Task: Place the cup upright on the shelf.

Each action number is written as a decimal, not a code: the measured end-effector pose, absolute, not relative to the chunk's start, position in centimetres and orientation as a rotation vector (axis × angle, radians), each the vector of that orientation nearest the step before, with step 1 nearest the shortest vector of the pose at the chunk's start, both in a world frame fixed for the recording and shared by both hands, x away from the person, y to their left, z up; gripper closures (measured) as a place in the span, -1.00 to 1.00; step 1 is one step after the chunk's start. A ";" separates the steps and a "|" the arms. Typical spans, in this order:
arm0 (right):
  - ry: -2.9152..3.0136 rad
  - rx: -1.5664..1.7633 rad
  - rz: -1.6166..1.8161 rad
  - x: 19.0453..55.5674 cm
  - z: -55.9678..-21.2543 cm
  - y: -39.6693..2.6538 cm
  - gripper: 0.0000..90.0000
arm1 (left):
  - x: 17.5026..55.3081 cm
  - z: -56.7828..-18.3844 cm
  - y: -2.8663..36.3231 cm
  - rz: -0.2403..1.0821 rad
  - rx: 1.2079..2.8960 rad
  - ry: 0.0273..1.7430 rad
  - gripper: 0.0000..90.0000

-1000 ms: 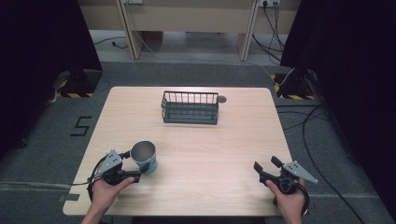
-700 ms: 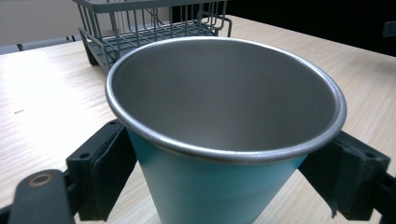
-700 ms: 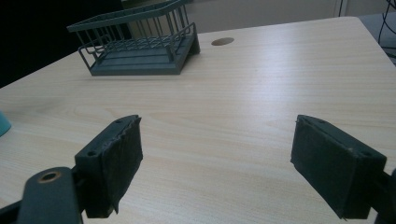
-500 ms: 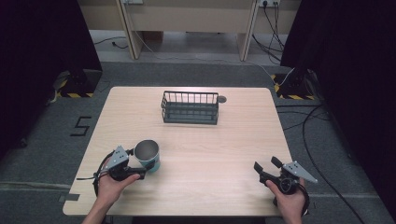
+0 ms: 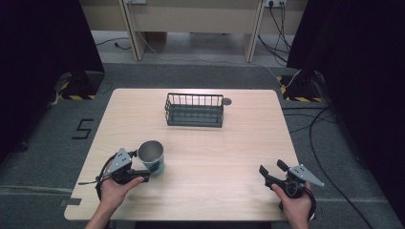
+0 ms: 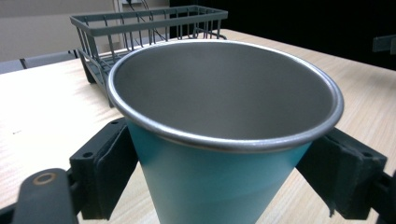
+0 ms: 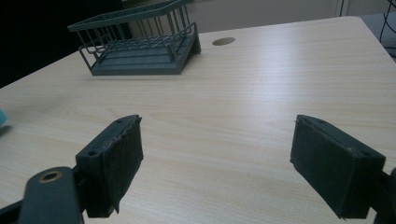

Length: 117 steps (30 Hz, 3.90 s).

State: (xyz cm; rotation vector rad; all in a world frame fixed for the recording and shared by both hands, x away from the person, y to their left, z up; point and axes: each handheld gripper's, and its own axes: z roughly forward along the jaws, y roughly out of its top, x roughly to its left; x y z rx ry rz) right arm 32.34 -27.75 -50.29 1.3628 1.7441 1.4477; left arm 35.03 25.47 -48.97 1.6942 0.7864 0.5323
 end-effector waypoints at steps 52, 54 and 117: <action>1.742 1.343 1.458 32.4 -50.3 -28.0 -0.49 | 40.8 -43.6 22.6 0.594 1.579 0.732 -0.67; 1.743 1.346 1.458 32.4 -50.3 -28.0 -0.49 | 40.9 -43.5 22.5 0.598 1.579 0.730 -0.67; 1.734 1.312 1.477 32.7 -50.3 -28.1 -0.51 | 49.7 -36.6 16.9 0.651 1.527 0.697 -0.67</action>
